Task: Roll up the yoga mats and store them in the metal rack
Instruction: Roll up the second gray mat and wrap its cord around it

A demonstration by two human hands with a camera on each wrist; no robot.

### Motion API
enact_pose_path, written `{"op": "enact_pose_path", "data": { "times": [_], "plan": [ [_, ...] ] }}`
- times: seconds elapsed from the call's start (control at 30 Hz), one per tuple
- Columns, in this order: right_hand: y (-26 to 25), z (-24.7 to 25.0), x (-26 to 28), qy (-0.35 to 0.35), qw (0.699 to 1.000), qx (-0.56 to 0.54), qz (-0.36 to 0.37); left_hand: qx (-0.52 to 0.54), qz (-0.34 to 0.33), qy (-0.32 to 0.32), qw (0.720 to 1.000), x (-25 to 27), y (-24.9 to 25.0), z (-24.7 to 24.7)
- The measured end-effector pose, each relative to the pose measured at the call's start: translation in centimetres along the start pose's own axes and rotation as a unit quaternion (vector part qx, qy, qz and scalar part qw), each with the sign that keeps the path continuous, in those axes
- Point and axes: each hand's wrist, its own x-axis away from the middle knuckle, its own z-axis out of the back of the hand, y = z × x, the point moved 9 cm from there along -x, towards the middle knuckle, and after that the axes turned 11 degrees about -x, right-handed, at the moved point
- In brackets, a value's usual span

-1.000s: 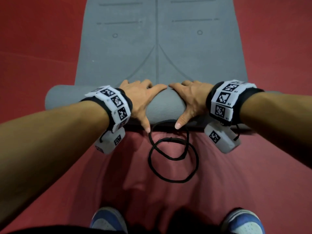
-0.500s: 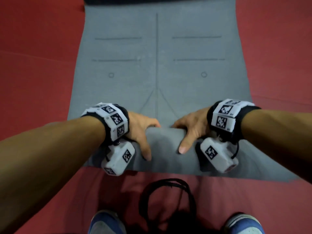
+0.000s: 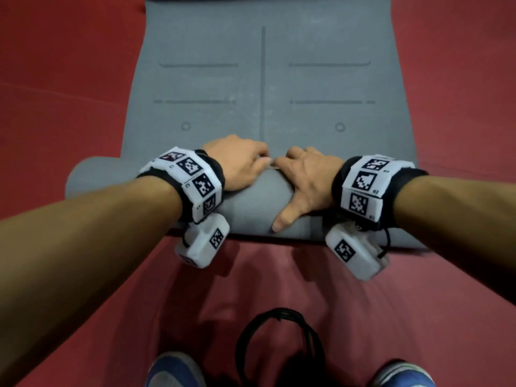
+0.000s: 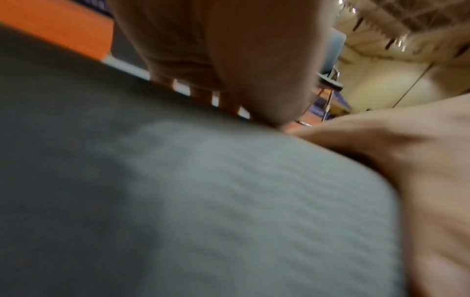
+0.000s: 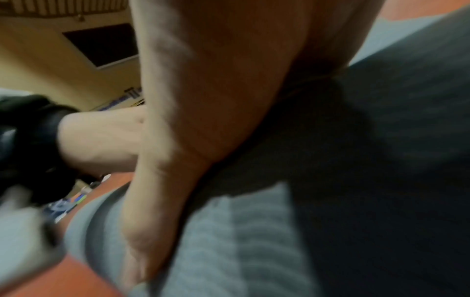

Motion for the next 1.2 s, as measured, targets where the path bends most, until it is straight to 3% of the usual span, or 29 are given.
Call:
{"op": "enact_pose_path", "data": {
  "times": [0.07,0.2,0.33,0.47,0.53,0.63,0.8,0.9,1.0,1.07,1.2],
  "plan": [
    [0.9,2.1,-0.1,0.042,0.997,-0.059,-0.001,0.017,-0.015,0.017,1.000,0.6,1.4,-0.3],
    [3.2,6.8,0.1,0.165,0.977,-0.133,-0.014,-0.110,-0.051,0.094,0.988,2.2,2.0,0.1],
    [2.8,8.0,-0.3,0.184,0.981,-0.067,-0.004,-0.191,-0.042,0.041,0.980,0.6,1.5,-0.4],
    [2.5,5.1,0.0,0.087,0.996,0.016,-0.026,-0.184,-0.026,0.024,0.982,-0.9,1.7,1.2],
    [2.4,3.9,0.2,0.087,0.991,0.098,-0.016,-0.186,-0.028,0.018,0.982,-1.1,1.8,1.6],
    [2.1,4.0,-0.1,0.106,0.988,0.110,-0.001,-0.185,-0.024,0.009,0.982,-0.8,1.8,1.6],
    [1.8,4.2,-1.0,0.031,0.998,0.060,-0.012,-0.149,0.000,-0.057,0.987,0.0,1.6,0.7],
    [1.3,2.7,-0.7,-0.063,0.997,-0.032,-0.014,-0.078,-0.009,-0.130,0.988,1.0,1.5,-1.1],
    [0.3,-1.5,-0.4,-0.219,0.961,-0.169,-0.014,0.023,-0.014,-0.241,0.970,2.6,0.4,-3.9],
    [0.2,-3.3,-0.1,-0.263,0.944,-0.194,-0.033,0.055,-0.024,-0.282,0.957,3.5,0.1,-4.8],
    [1.8,-2.1,-0.4,-0.208,0.956,-0.195,-0.072,-0.007,-0.065,-0.175,0.982,3.4,-0.3,-2.3]
  ]
}}
